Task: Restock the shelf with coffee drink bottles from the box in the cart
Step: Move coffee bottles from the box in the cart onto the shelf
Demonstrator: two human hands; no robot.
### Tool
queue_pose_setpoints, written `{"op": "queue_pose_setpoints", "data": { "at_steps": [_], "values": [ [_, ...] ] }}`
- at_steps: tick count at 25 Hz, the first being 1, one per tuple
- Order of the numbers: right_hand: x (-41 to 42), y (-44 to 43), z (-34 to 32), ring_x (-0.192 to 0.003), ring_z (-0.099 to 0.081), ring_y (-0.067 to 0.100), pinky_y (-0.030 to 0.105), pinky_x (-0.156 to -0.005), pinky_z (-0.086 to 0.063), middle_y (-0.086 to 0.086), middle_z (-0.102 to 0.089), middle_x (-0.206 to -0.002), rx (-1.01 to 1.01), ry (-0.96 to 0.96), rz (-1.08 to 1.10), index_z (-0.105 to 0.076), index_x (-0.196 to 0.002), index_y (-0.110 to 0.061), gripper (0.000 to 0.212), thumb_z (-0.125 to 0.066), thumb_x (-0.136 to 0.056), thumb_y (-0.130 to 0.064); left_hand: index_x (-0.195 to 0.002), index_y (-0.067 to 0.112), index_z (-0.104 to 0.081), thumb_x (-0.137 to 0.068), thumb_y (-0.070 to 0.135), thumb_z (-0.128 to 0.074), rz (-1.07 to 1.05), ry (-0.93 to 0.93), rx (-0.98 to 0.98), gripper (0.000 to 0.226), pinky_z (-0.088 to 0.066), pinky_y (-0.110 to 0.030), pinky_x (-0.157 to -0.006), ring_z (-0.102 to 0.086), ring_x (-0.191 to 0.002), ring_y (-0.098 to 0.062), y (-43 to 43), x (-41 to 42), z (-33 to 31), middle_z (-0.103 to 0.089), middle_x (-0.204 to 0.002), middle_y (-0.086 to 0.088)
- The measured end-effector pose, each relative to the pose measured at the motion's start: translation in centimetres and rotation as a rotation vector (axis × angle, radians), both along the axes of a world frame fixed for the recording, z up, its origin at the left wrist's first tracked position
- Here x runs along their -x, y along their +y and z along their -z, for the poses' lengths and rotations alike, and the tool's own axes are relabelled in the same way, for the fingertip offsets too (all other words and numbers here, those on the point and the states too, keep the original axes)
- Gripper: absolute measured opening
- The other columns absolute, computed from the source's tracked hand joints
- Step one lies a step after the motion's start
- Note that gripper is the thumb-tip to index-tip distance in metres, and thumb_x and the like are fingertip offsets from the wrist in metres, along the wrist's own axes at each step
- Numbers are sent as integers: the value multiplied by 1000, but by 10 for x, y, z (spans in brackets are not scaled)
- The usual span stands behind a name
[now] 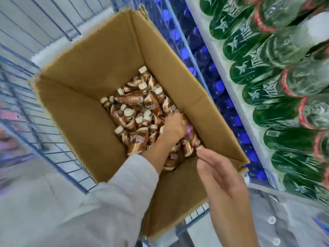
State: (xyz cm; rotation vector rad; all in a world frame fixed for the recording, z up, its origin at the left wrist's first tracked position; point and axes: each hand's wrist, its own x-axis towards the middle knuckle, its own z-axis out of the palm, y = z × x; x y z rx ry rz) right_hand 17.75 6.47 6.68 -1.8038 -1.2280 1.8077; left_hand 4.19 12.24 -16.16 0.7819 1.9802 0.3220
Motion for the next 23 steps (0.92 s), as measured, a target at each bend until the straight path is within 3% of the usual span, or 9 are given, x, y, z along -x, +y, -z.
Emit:
{"op": "queue_pose_setpoints", "data": {
  "at_steps": [2,5,9,11,13,16,18,20,23],
  "values": [
    [3,-2,4,-106,-66,-6,13,-91,-52,-18,-74,-112,-3,-24,-29,-74,-110,-28,25,-70,-89,-15,-136,6,-48,-79,27,-76,-57,-66,42,66,-46,-39,-103,-56,-123,-37,11,5,18,-59,-131,-18],
    [2,-9,9,-108,-65,-7,21,-95,-46,-23,-73,-111,14,-32,-79,-74,-109,-35,28,-71,-89,-15,-137,10,-52,-72,39,-85,-32,-203,123,79,-47,-34,-103,-58,-122,-28,25,11,43,-61,-132,-9],
    [-1,-11,15,-108,-66,-6,24,-98,-47,-24,-73,-110,28,-40,-101,-74,-109,-35,30,-71,-88,-13,-136,13,-53,-56,45,-88,4,-234,170,93,-49,-36,-104,-59,-119,-27,30,15,58,-56,-134,-8],
    [-2,-13,17,-109,-66,-5,25,-98,-46,-22,-74,-111,30,-46,-92,-74,-107,-35,29,-71,-89,-13,-130,18,-54,-46,41,-89,-34,-268,155,94,-51,-34,-96,-60,-114,-25,30,16,57,-59,-128,-3],
    [-4,-14,18,-109,-66,-3,26,-98,-46,-20,-74,-111,22,-56,-67,-75,-106,-34,28,-71,-89,-13,-121,20,-61,-38,44,-92,1,-297,158,92,-56,-29,-77,-67,-104,-20,29,20,49,-69,-112,3],
    [-3,-16,16,-109,-66,-4,25,-98,-46,-20,-74,-111,37,-62,-62,-74,-106,-33,26,-71,-90,-13,-115,12,-66,-52,47,-92,79,-361,213,77,-62,-31,-58,-73,-82,-21,24,28,20,-71,-107,-2],
    [-2,-16,14,-110,-65,-4,24,-99,-46,-21,-73,-112,48,-61,-78,-74,-107,-34,26,-71,-91,-14,-120,9,-61,-67,46,-88,61,-360,220,70,-57,-25,-51,-71,-74,-20,23,36,-4,-65,-111,-2],
    [-2,-17,12,-111,-64,-5,24,-99,-45,-21,-73,-114,64,-60,-84,-74,-107,-36,24,-71,-91,-18,-126,8,-56,-73,42,-85,-41,-369,190,69,-56,-24,-52,-69,-84,-20,16,53,-30,-59,-119,-2],
    [2,-16,8,-110,-64,-6,22,-98,-45,-23,-72,-113,81,-62,-93,-74,-107,-36,23,-71,-90,-21,-114,5,-64,-70,37,-87,-329,-475,127,59,-63,-32,-66,-71,-97,-23,-6,90,-71,-69,-119,-8]
  ]
}}
